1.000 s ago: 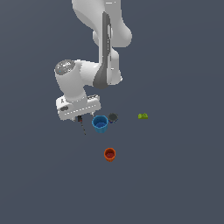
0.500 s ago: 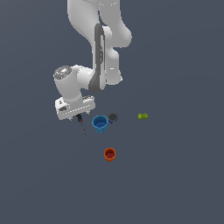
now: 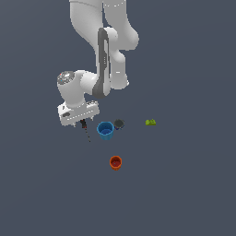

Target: Pick up a designated object from a clutter of objects.

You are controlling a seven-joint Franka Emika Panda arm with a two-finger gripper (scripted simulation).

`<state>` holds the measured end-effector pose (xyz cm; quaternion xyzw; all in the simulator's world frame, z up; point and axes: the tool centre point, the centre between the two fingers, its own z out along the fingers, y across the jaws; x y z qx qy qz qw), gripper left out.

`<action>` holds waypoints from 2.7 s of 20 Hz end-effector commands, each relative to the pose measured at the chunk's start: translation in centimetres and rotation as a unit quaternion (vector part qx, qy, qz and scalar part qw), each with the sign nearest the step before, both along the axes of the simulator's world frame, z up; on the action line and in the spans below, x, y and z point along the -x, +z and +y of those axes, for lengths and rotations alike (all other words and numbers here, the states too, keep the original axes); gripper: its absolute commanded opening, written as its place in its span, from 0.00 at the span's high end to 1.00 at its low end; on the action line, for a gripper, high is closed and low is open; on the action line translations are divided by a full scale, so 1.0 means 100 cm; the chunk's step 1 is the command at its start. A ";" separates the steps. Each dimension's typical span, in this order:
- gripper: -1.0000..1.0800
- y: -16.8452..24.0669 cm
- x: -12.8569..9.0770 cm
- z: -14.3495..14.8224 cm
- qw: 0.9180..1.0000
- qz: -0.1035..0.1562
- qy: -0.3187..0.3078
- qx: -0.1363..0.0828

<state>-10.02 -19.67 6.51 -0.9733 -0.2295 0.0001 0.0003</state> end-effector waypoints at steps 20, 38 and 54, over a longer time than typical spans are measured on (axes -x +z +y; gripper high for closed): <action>1.00 -0.050 0.001 0.000 1.000 0.000 0.001 0.000; 1.00 -0.031 -0.006 0.013 1.000 0.000 0.001 0.000; 1.00 0.091 -0.051 0.095 1.000 0.000 0.000 0.002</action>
